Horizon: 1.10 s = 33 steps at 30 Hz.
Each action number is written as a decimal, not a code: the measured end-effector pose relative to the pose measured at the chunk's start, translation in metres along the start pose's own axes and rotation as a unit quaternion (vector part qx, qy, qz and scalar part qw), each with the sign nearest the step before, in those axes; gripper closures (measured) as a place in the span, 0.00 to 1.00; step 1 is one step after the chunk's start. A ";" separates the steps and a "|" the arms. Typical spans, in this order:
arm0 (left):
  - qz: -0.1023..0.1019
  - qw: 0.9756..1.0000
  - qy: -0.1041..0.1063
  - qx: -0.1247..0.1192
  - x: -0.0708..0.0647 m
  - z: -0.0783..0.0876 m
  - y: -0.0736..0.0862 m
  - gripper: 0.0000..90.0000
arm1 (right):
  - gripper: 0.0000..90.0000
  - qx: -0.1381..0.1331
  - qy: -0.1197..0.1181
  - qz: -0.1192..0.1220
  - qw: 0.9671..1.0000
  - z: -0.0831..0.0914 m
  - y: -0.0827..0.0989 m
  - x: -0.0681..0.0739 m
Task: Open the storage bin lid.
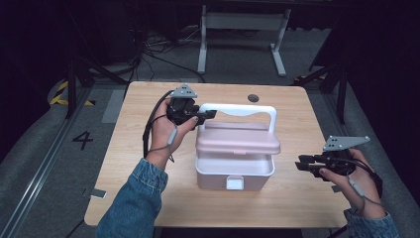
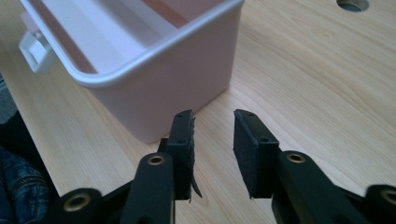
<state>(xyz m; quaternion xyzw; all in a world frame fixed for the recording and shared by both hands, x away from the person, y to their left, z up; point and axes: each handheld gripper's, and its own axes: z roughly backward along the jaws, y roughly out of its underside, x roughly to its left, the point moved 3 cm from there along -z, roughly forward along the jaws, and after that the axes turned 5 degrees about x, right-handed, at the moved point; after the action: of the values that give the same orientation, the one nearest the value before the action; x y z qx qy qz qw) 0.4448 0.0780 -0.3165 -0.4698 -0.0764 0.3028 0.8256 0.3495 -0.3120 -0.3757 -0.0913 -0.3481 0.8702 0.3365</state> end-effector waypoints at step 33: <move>0.006 1.000 -0.008 0.004 0.018 -0.012 -0.012 0.82 | 1.00 -0.169 -0.057 0.059 0.982 -0.017 -0.057 0.034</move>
<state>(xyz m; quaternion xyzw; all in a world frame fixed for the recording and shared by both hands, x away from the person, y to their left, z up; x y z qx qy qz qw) 0.4690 0.0749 -0.3158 -0.4646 -0.0787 0.3118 0.8251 0.3604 -0.2505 -0.3475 -0.1173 -0.5032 0.8207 0.2437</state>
